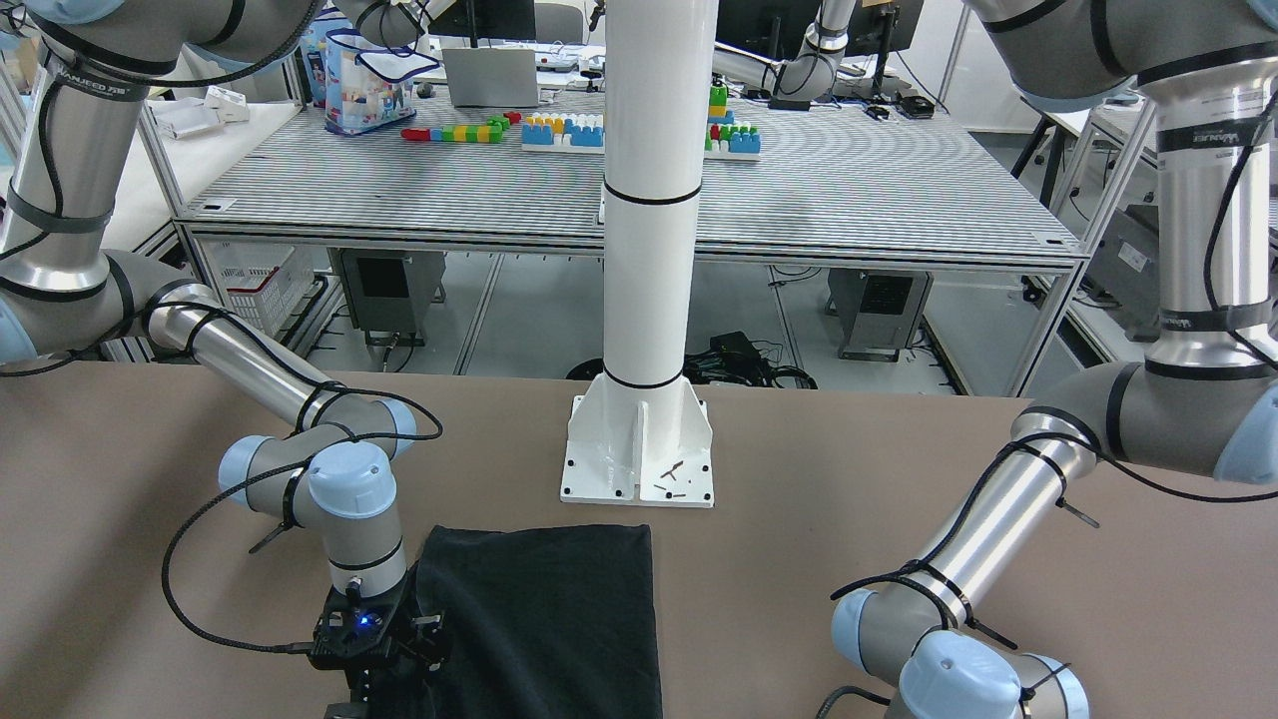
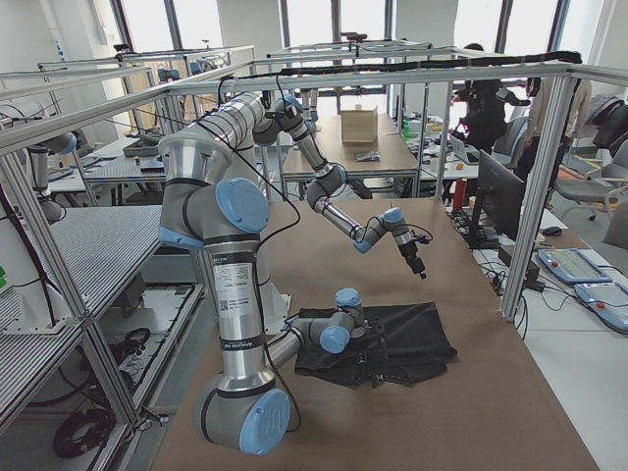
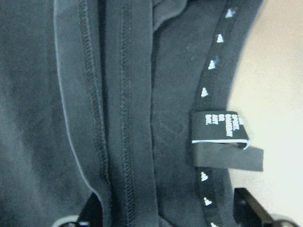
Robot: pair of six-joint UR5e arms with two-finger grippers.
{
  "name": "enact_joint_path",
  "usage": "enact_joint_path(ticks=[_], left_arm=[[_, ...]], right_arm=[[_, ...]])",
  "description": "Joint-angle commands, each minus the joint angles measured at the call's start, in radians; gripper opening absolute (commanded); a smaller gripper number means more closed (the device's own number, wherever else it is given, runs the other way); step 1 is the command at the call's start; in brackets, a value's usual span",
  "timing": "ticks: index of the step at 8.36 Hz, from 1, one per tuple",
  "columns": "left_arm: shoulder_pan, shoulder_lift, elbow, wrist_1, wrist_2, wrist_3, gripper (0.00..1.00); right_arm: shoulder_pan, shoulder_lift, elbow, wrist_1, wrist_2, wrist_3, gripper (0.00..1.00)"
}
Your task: Fold clothes
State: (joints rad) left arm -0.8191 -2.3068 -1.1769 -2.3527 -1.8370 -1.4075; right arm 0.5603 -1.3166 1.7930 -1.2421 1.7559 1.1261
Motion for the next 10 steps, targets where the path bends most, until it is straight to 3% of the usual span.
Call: enact_joint_path(ticks=[1,2,4,6,8,10], left_arm=[[0.0,0.006,-0.001,0.0,0.001,-0.001,1.0],[0.0,0.006,-0.001,0.0,0.001,-0.001,1.0],[0.0,0.007,-0.001,0.0,0.001,-0.001,1.0],[0.0,0.007,-0.003,0.0,0.001,-0.001,1.0],[0.0,0.006,-0.001,0.0,0.001,-0.001,1.0],[0.0,0.004,-0.001,0.0,-0.001,-0.001,1.0]], right_arm=[[0.058,-0.064,0.021,0.004,0.019,-0.09,0.95],[0.078,-0.111,0.051,0.003,0.027,-0.124,0.95],[0.122,-0.182,0.062,0.117,0.121,-0.167,0.95],[0.109,-0.008,0.027,-0.023,0.122,-0.105,0.95],[0.105,0.089,-0.021,-0.053,0.116,-0.077,0.95],[0.105,0.213,-0.183,-0.039,0.111,-0.022,0.95]])
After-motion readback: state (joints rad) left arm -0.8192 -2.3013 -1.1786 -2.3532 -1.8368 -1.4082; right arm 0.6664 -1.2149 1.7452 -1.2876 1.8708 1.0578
